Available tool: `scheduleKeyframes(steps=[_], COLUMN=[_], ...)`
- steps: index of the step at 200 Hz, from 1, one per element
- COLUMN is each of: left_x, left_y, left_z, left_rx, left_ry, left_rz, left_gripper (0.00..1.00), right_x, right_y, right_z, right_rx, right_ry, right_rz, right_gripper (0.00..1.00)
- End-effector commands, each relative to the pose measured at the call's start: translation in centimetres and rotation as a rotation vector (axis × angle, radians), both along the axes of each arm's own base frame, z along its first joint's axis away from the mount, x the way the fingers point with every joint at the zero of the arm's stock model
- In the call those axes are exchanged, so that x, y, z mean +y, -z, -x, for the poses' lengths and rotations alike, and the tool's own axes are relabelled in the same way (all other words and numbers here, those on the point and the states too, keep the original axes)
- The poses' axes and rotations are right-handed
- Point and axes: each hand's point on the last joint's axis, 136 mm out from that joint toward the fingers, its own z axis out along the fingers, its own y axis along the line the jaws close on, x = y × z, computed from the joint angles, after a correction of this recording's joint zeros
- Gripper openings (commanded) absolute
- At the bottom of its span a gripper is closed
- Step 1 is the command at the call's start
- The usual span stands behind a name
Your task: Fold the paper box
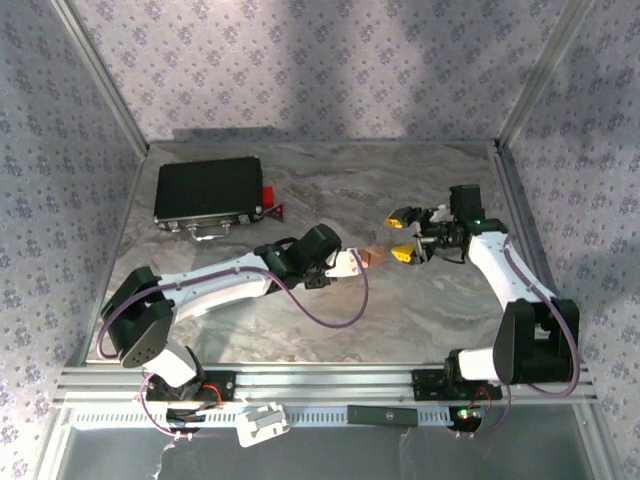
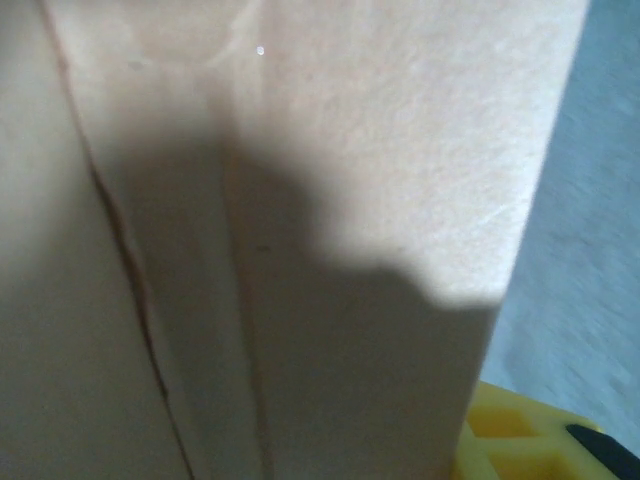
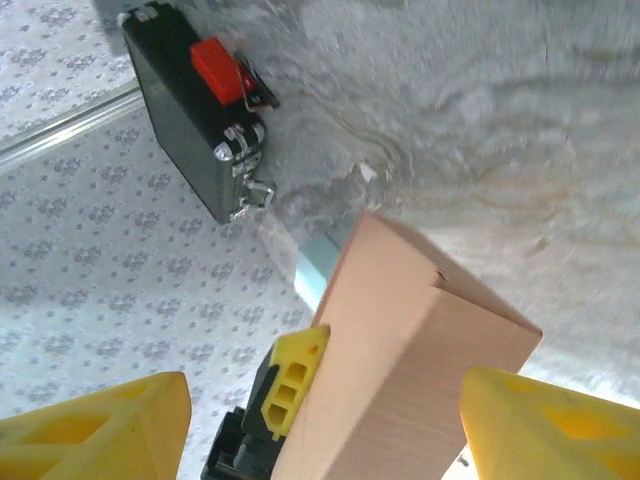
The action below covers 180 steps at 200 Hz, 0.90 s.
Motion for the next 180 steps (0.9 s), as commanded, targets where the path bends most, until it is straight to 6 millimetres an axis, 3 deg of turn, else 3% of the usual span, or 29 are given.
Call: scheduleKeyframes(steps=[1,35,65,93,135,180], left_x=[4.2,5.7,6.6,6.2,5.7,4.7], left_y=[1.5,0.7,0.4,1.3,3.7,3.6], left_z=[4.1,5.4,5.3,5.2,4.4,3.1], left_rx=[0.211,0.289,0.307,0.336,0.383,0.379], left_ry=[-0.037,-0.081,-0.12,-0.105,-0.097,-0.104], left_rz=[-0.167,-0.243,-0.315,-0.351,-0.373,-0.332], left_gripper=[0.38,0.39,0.41,0.42,0.42,0.58], right_x=[-0.6,-0.6,1.5,3.0,3.0,3.1], right_y=[-0.5,-1.4,-1.3,0.0,1.9,3.0], right_z=[0.7,1.1,2.4,3.3,4.0,4.6], right_rx=[-0.179,-0.416,-0.573,-0.573,-0.537,-0.539], right_ry=[-0.081,-0.116,-0.203,-0.259,-0.28,-0.291], right_rz=[0.194,0.413,0.477,0.481,0.502,0.487], right_gripper=[0.7,0.65,0.65,0.65,0.65,0.64])
